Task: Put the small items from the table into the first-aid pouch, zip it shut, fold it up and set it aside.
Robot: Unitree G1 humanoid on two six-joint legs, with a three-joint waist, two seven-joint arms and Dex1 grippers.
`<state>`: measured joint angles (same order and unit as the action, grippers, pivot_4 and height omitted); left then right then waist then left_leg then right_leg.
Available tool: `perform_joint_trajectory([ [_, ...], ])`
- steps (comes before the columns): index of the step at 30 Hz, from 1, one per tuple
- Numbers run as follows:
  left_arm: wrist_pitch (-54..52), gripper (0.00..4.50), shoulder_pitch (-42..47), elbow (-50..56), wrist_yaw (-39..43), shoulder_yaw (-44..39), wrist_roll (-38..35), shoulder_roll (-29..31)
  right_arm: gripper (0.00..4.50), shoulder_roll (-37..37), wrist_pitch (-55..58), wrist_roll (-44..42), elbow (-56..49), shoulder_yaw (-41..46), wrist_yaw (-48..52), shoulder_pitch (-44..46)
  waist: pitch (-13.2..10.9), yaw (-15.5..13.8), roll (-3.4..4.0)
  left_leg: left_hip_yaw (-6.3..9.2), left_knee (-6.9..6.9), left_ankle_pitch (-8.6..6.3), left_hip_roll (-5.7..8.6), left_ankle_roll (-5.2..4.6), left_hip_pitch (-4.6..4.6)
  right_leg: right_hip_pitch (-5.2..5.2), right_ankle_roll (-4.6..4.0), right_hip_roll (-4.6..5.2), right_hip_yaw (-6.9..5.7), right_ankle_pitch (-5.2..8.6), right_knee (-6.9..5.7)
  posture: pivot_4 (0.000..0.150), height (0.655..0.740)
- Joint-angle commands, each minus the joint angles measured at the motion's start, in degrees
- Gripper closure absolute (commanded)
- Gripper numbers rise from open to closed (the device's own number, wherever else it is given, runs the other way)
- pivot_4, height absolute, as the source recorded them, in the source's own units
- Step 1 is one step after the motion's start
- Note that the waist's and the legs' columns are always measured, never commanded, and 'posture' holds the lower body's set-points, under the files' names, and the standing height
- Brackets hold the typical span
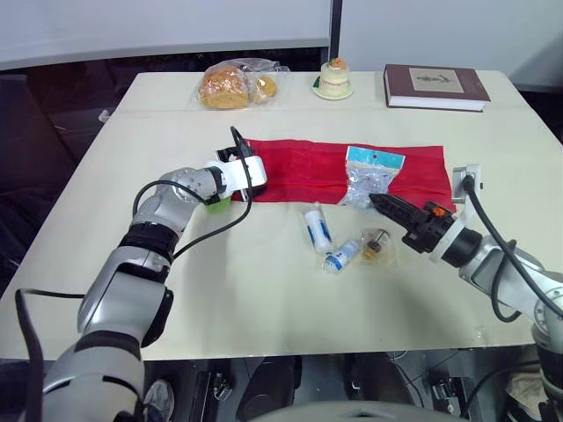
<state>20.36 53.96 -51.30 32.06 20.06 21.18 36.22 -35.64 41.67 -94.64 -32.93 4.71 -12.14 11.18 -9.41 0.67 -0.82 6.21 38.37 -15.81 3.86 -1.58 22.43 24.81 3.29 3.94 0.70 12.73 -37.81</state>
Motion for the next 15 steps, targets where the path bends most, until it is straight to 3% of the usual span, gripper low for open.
perform_joint_trajectory([
  [1, 0.8, 0.02, 3.3, -3.5, -6.8, 0.7, 4.5, 0.2, 4.50, 0.4, -1.5, 0.0, -2.6, 1.4, -0.5, 0.1, 0.0, 0.0, 0.00, 0.00, 0.00, 0.00, 0.02, 0.00, 0.00, 0.00, 0.01, -0.04, 0.00, 0.00, -0.03, 0.150, 0.7289],
  [5, 1.5, 0.02, 4.1, -5.8, -7.6, 0.2, 4.9, -0.4, 4.50, 0.6, -1.7, 0.4, -2.8, 1.4, -0.7, -0.1, 0.0, 0.1, -0.01, -0.03, 0.00, -0.02, 0.03, -0.03, 0.00, 0.02, 0.04, -0.05, 0.01, -0.02, -0.04, 0.150, 0.7289],
  [8, 2.6, 0.79, 3.4, -6.0, -5.5, 0.2, 4.3, -0.4, 4.50, 0.9, -1.9, 0.7, -2.9, 1.2, -0.9, -0.1, 0.0, 0.1, -0.01, -0.02, 0.01, -0.02, 0.04, -0.03, 0.01, 0.03, 0.04, -0.05, 0.01, -0.02, -0.04, 0.150, 0.7289],
  [15, 3.4, 4.18, 3.3, -6.9, -5.1, 0.0, 4.6, 0.0, 4.50, 1.6, -2.0, 1.7, -2.7, 1.0, -0.8, -0.1, 0.0, 0.1, -0.01, -0.02, 0.02, -0.01, 0.04, -0.03, 0.01, 0.03, 0.04, -0.05, 0.01, -0.02, -0.06, 0.150, 0.7289],
])
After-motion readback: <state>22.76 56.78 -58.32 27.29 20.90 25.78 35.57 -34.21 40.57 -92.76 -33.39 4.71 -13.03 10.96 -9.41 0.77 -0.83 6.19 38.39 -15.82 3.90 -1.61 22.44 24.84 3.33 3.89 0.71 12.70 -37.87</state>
